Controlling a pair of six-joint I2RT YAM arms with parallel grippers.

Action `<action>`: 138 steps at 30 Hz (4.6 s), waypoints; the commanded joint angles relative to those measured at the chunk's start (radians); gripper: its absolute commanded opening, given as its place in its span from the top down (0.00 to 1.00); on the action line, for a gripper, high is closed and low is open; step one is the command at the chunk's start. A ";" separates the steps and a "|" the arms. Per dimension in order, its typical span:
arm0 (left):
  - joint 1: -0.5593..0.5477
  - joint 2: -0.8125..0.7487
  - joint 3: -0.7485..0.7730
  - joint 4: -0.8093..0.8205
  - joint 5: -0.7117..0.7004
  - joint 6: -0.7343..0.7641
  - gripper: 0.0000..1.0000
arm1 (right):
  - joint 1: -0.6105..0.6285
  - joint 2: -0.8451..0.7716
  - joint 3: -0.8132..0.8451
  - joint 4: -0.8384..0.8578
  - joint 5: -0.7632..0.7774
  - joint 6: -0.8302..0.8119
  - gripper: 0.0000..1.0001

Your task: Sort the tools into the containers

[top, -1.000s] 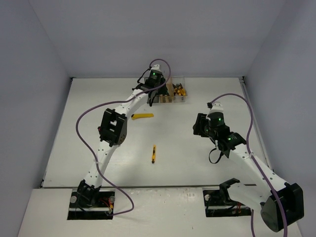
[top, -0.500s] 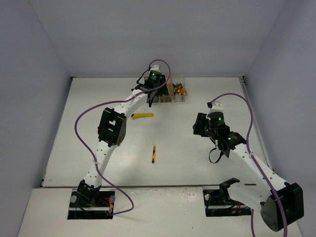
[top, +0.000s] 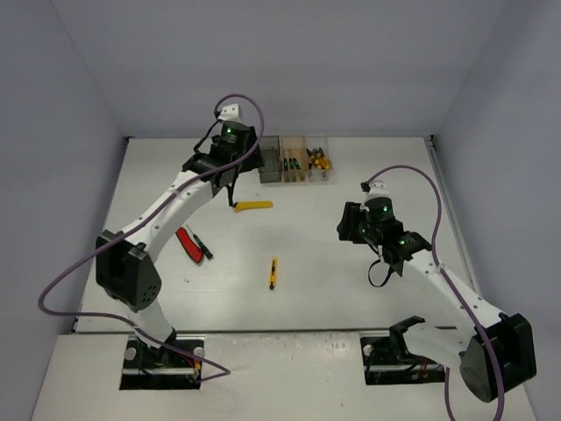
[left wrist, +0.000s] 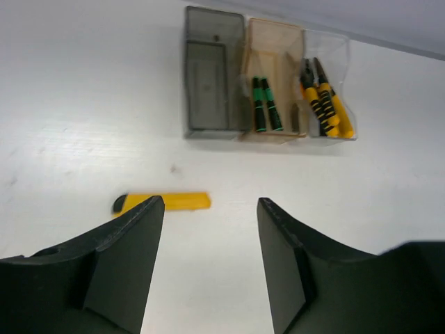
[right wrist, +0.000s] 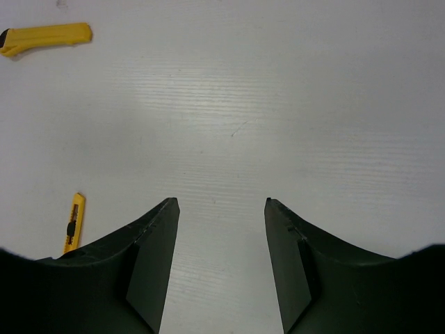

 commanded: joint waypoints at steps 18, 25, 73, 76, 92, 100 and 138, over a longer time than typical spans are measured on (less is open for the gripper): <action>0.008 -0.286 -0.735 -0.073 -0.065 -0.391 0.48 | 0.048 -0.025 -0.005 0.105 -0.015 0.002 0.50; 0.009 -0.269 -0.803 -0.072 -0.060 -0.465 0.48 | 0.048 -0.040 -0.019 0.105 -0.014 0.001 0.50; 0.017 -0.102 -0.745 -0.031 -0.053 -0.387 1.00 | 0.048 -0.037 -0.025 0.106 -0.026 0.009 0.49; -0.040 -0.145 -0.732 -0.022 -0.060 -0.360 1.00 | 0.050 -0.032 -0.013 0.108 -0.050 0.017 0.49; -0.193 -0.504 -0.874 0.508 0.219 -0.128 1.00 | 0.109 0.070 0.129 0.258 -0.279 0.149 0.49; -0.227 -0.538 -0.887 0.596 0.300 -0.118 1.00 | 0.184 0.190 0.198 0.390 -0.309 0.220 0.49; -0.239 -0.540 -0.897 0.634 0.232 -0.131 0.77 | 0.267 0.363 0.206 0.537 -0.290 0.265 1.00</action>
